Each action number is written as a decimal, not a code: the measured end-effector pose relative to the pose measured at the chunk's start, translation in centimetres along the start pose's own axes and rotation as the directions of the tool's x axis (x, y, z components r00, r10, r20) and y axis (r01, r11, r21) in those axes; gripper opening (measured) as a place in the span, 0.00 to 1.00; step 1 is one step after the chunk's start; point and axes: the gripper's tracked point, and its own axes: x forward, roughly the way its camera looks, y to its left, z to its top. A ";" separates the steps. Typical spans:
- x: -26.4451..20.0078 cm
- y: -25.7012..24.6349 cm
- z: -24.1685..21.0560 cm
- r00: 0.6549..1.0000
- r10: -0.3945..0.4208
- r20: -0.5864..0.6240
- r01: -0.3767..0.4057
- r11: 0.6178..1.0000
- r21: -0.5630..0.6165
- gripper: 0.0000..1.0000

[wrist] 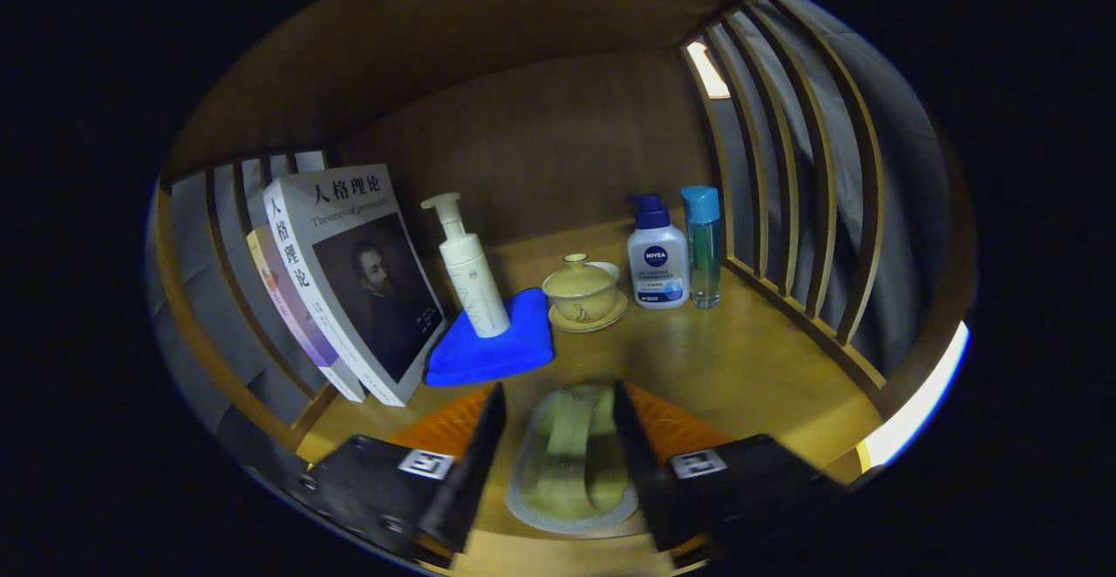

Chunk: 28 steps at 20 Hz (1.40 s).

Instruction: Pull open the drawer, take out the items inside it, and place them on the countertop above the cabinet.

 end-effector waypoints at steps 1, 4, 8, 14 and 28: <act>-0.2 -0.2 -0.2 1.000 -0.002 0.017 0.002 1.000 -0.012 0.87; -3.0 0.1 1.0 0.997 0.003 0.077 0.000 0.999 -0.049 0.98; -7.7 1.0 1.4 0.986 0.041 0.161 -0.021 0.992 -0.125 0.98; -15.2 1.7 0.3 0.952 0.070 0.299 -0.002 0.975 -0.223 0.98; -22.8 1.4 -10.0 0.935 0.066 0.350 0.049 0.949 -0.311 0.99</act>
